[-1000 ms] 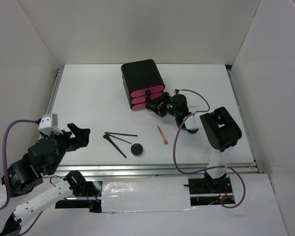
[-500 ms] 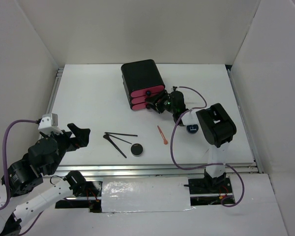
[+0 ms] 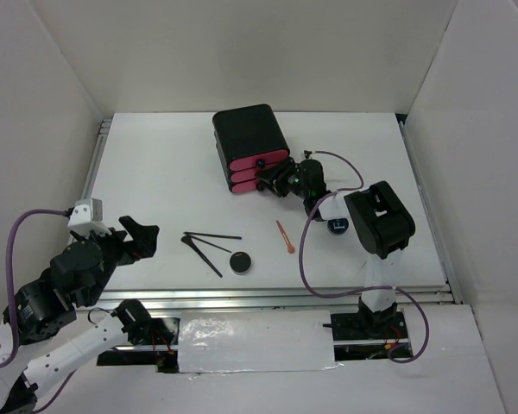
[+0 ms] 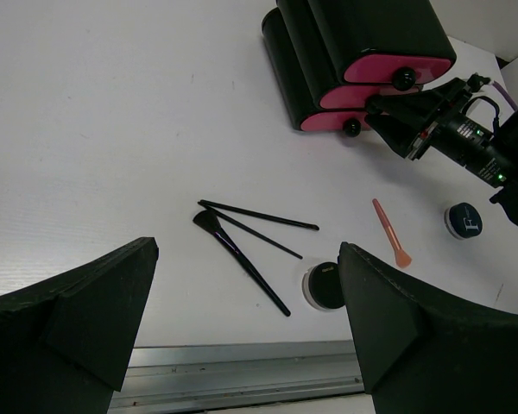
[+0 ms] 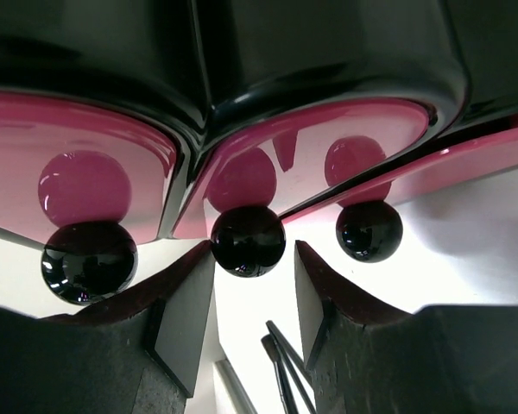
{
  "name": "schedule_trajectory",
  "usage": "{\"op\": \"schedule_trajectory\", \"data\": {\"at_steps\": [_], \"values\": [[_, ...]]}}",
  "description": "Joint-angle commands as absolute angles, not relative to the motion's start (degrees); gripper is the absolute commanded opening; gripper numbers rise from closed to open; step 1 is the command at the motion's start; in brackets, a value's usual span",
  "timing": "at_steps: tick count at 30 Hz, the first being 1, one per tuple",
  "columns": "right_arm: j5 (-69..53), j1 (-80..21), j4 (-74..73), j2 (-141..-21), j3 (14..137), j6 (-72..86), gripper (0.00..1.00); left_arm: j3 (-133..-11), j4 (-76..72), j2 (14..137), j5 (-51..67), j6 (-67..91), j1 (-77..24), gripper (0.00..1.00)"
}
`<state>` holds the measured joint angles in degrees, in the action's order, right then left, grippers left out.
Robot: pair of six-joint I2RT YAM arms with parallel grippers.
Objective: Organize the makeup
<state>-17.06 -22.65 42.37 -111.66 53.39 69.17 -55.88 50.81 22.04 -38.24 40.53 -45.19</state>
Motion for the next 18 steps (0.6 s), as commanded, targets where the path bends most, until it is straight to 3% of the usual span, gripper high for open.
{"op": "schedule_trajectory", "data": {"at_steps": [1, 6, 7, 10, 18], "values": [[-14.0, -21.8, 44.5, -110.7, 54.8, 68.6, 0.5, -55.9, 48.5, 23.0, -37.9, 39.5, -45.4, 0.99], [-14.2, -21.7, 46.2, -110.0, 54.8, 67.9, 0.47, -55.8, 48.4, 23.3, -37.8, 39.3, -45.4, 0.99], [-14.5, -21.7, 45.6, -110.0, 55.1, 67.8, 0.4, -55.8, 48.3, 23.5, -37.7, 39.2, -45.4, 0.99], [-14.9, -21.6, 44.9, -109.9, 55.5, 67.1, 0.32, -55.8, 48.4, 23.5, -37.7, 39.2, -45.4, 0.99], [-15.1, -21.8, 51.8, -104.7, 45.8, 68.9, 0.33, -55.8, 48.5, 23.1, -37.9, 39.4, -45.4, 0.99]]}}
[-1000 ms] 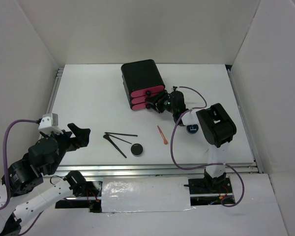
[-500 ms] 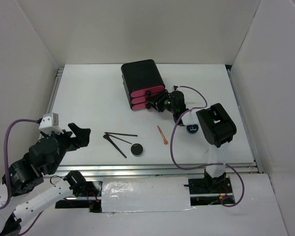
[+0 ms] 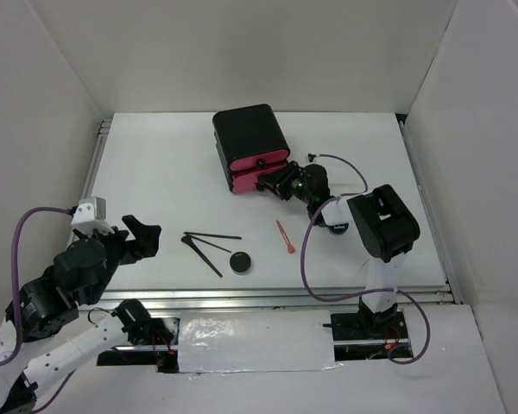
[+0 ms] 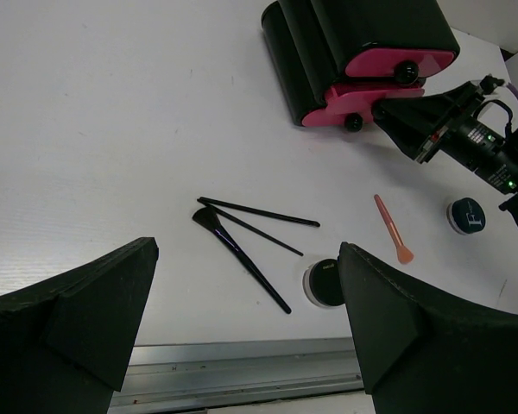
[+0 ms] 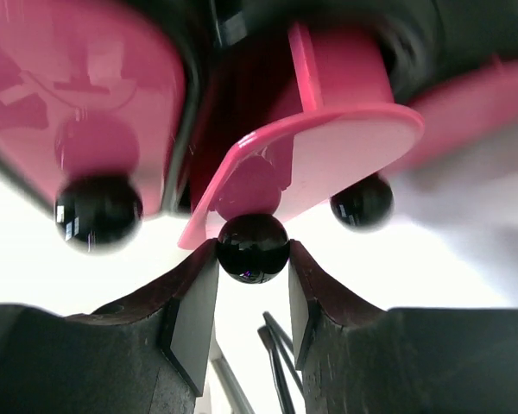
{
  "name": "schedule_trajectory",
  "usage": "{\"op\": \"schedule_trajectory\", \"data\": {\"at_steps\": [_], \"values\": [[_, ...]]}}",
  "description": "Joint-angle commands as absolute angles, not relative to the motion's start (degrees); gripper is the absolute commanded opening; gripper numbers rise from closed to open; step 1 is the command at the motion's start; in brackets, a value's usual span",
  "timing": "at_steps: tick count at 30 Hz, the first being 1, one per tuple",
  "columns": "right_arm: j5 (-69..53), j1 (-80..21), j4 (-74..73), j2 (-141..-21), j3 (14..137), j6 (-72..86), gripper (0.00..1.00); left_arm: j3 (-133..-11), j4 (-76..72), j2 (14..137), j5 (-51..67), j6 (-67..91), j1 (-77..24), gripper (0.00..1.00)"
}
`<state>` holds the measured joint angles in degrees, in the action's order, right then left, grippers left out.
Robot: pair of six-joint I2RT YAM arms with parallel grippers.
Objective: Organize the makeup
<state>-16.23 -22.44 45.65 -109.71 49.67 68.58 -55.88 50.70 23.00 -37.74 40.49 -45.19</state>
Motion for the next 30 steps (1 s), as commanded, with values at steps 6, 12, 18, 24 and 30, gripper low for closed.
{"op": "schedule_trajectory", "data": {"at_steps": [6, 12, 18, 24, 30], "values": [[-15.8, -22.1, 54.4, -99.0, 38.6, 68.8, 0.35, -55.9, 48.4, 23.2, -38.0, 39.5, -45.4, 0.99], [-16.0, -22.1, 55.1, -97.0, 34.8, 68.6, 0.47, -55.9, 48.7, 22.9, -38.1, 39.7, -45.4, 0.99], [-16.2, -22.3, 57.6, -94.7, 31.2, 68.9, 0.57, -55.9, 48.7, 22.9, -38.2, 39.8, -45.5, 0.99], [-18.6, -22.9, 52.9, -91.5, 31.2, 66.4, 0.96, -56.0, 48.8, 23.3, -38.1, 39.8, -45.5, 0.99], [-11.2, -30.6, 35.0, -81.0, 32.4, 55.9, 1.0, -55.9, 48.8, 22.7, -38.2, 39.8, -45.5, 0.99]]}}
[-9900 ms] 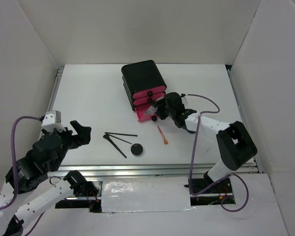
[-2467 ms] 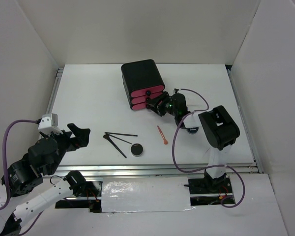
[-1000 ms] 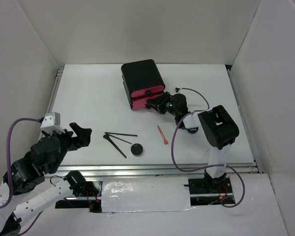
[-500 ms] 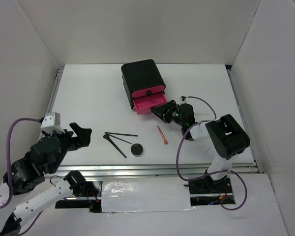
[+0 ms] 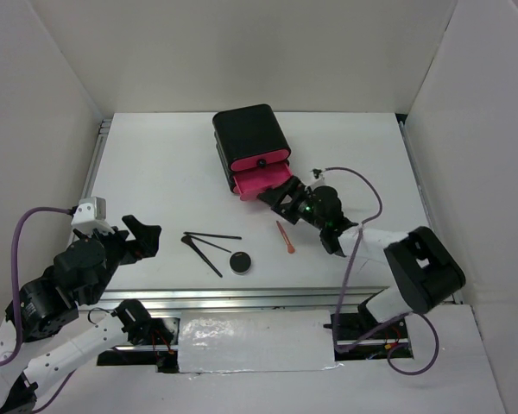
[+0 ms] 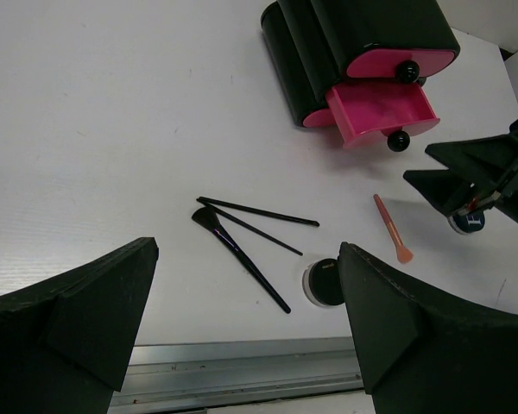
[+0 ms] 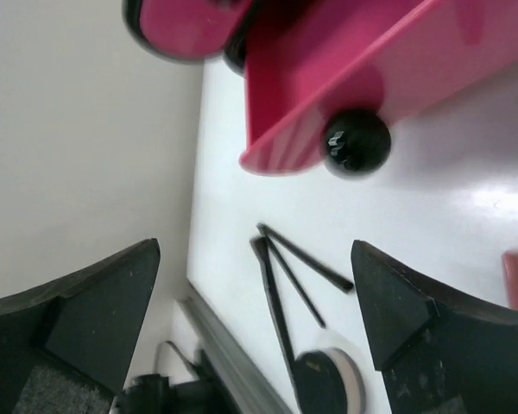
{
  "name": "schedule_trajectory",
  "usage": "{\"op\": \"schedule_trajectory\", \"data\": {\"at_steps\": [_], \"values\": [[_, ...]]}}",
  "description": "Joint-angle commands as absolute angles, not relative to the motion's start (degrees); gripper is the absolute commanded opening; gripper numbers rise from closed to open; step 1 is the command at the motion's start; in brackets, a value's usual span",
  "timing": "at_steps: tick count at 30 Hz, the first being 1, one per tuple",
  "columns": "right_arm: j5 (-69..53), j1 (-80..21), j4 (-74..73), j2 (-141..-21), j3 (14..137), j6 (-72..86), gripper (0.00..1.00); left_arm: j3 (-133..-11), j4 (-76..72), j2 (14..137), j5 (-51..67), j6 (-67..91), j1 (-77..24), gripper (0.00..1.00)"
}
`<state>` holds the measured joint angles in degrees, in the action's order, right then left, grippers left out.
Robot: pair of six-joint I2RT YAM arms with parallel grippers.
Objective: Organize the makeup
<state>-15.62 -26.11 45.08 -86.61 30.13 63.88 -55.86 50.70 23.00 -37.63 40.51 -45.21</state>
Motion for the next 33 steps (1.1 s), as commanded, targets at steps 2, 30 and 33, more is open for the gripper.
{"op": "schedule_trajectory", "data": {"at_steps": [2, 30, 33], "values": [[4.0, -40.2, 13.2, -77.6, 41.9, 46.8, 1.0, -55.9, 48.8, 22.7, -38.3, 39.9, -45.5, 0.99], [24.6, -66.5, -33.1, -105.5, 71.1, 37.4, 0.97, -55.9, 49.0, 20.4, -38.4, 40.3, -45.5, 0.99], [22.0, -65.9, -29.0, -104.6, 69.3, 36.5, 0.93, -55.9, 48.9, 20.7, -38.3, 40.2, -45.5, 0.99]]}}
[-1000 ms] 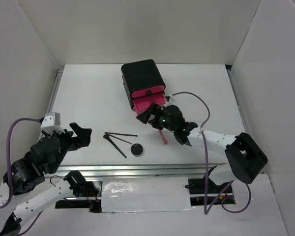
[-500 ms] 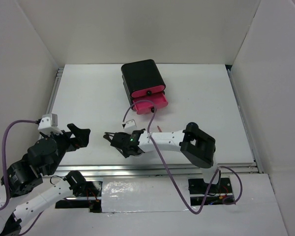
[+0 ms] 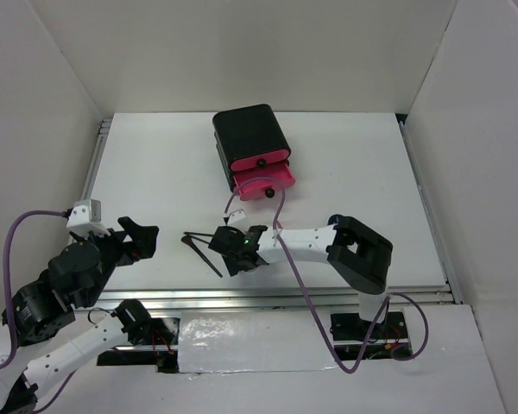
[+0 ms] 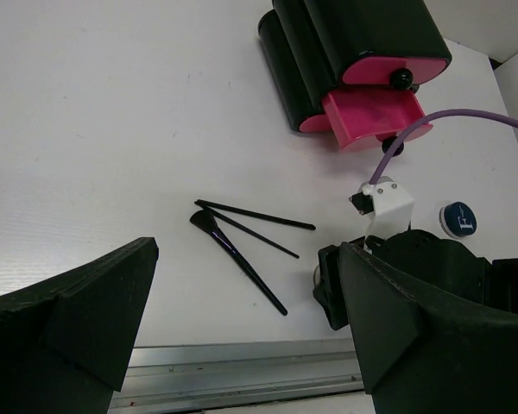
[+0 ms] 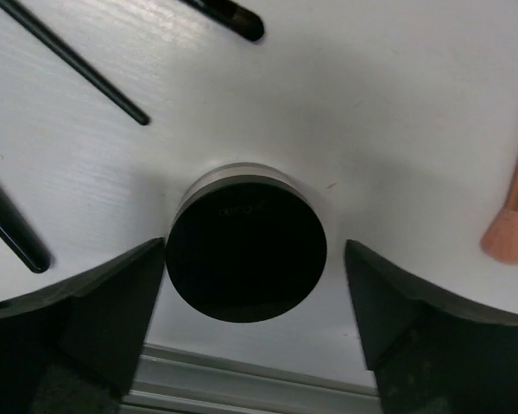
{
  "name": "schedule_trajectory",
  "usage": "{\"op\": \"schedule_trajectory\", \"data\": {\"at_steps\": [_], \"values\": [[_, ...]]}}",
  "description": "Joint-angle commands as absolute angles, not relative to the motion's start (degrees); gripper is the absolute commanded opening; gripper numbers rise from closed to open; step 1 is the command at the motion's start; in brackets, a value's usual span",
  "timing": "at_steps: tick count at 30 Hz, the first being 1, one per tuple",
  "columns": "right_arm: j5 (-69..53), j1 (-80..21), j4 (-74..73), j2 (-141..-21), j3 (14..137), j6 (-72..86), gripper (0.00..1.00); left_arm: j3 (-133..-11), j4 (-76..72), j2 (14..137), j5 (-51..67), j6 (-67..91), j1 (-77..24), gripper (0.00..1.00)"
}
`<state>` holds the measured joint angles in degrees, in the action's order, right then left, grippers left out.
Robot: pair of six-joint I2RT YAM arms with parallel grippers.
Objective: Organize the makeup
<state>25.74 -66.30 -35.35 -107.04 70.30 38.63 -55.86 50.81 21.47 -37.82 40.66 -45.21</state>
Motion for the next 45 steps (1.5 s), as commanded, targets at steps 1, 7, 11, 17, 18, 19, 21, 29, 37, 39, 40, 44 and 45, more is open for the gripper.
{"op": "schedule_trajectory", "data": {"at_steps": [1, 7, 11, 17, 18, 19, 21, 29, 37, 39, 40, 44, 45], "values": [[21.7, -65.6, -28.5, -104.3, 68.5, 36.4, 0.86, -55.9, 49.0, 20.7, -38.3, 40.1, -45.5, 0.99], [23.2, -65.3, -27.2, -102.2, 67.3, 36.1, 0.49, -55.9, 49.0, 21.0, -38.2, 40.0, -45.5, 0.99], [24.5, -65.4, -29.1, -98.0, 67.9, 36.6, 0.43, -55.9, 49.0, 20.8, -38.4, 40.3, -45.5, 0.99], [29.8, -62.5, -32.2, -91.6, 73.0, 33.4, 0.44, -55.9, 49.0, 20.8, -38.5, 40.3, -45.5, 0.99], [30.7, -61.5, -32.5, -91.6, 74.3, 32.6, 0.44, -56.0, 49.0, 21.0, -38.5, 40.2, -45.5, 0.99], [31.9, -60.5, -32.3, -91.8, 76.5, 31.1, 0.44, -56.0, 49.1, 21.0, -38.6, 40.3, -45.5, 0.99], [33.2, -58.0, -30.5, -91.8, 77.7, 29.3, 0.42, -56.0, 49.3, 20.7, -38.8, 40.5, -45.5, 1.0], [45.5, -53.7, -11.7, -94.1, 76.3, 19.8, 0.42, -56.1, 49.3, 20.5, -38.9, 40.5, -45.6, 0.99], [45.7, -51.4, 2.0, -98.4, 75.1, 12.3, 0.41, -56.0, 49.1, 20.8, -38.8, 40.3, -45.6, 0.99], [45.1, -50.5, 1.8, -100.4, 76.1, 12.0, 0.41, -56.1, 49.1, 20.8, -38.8, 40.3, -45.6, 0.99], [44.7, -50.2, 1.6, -101.3, 76.4, 12.4, 0.41, -56.0, 49.1, 20.7, -38.8, 40.3, -45.5, 0.99], [43.2, -48.8, 3.3, -103.0, 74.6, 13.6, 0.41, -55.9, 49.0, 20.9, -38.6, 40.3, -45.6, 0.99], [43.0, -48.5, 3.9, -103.4, 74.4, 13.7, 0.41, -55.9, 49.0, 20.9, -38.6, 40.3, -45.6, 0.99]]}}
